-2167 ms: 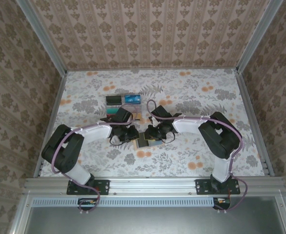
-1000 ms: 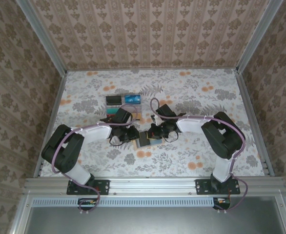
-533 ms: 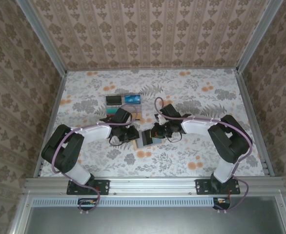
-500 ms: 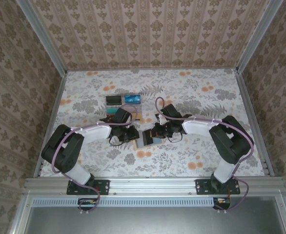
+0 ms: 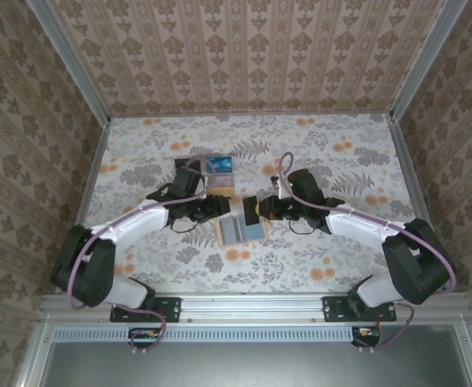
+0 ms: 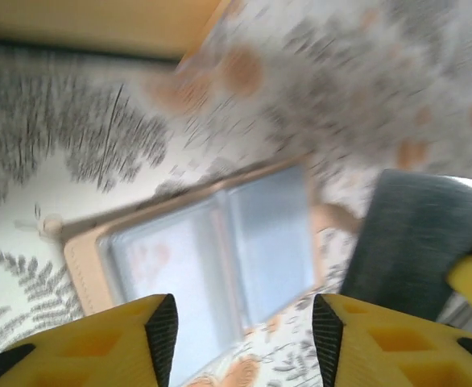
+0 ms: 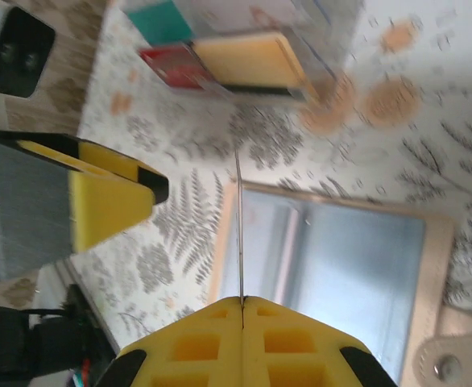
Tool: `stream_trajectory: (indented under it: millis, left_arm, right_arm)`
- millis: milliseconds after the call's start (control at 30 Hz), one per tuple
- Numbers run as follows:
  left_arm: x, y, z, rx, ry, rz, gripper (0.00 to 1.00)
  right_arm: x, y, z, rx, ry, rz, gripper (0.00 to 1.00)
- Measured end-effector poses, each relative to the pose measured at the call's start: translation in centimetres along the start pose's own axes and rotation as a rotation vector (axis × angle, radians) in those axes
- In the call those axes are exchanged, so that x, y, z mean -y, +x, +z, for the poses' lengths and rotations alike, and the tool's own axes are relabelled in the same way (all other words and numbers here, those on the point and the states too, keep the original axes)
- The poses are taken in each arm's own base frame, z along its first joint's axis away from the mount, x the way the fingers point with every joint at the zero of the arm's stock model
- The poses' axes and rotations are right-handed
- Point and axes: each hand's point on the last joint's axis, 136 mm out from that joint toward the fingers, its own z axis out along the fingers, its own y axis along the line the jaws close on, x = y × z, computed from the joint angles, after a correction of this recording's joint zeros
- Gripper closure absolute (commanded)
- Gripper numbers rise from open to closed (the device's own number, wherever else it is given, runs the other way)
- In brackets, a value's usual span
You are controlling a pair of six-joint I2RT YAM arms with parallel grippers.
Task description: Take the credit cards out of the card holder
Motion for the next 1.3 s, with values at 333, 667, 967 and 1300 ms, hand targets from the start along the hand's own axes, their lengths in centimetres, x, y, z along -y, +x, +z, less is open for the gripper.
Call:
stream_trajectory:
  millis: [333,667,967,1300]
  left_arm:
    - [3.9,-3.5,-3.6,0.102,0.274,0.029,0.30]
    - [7.8,-3.3,-4.0,0.082,0.448,0.073,0.56]
    - [8.8,-3.7,-4.1,0.078,0.507,0.078,0.66]
    - [10.1,-4.4,-5.0,0.083,0.588,0.080,1.00]
  right_arm:
    - [-4.5,-4.2,-1.7,0.116,-0.272,0.055,1.00]
    - [-6.6,-5.5,-1.4,0.120,-0.420,0.144,1.00]
    - [-8.1,-6.4,-2.2,0.136,-0.489,0.156,1.00]
    - [-7.3,-6.5,-1.6,0.126,-0.478,0.194,0.92]
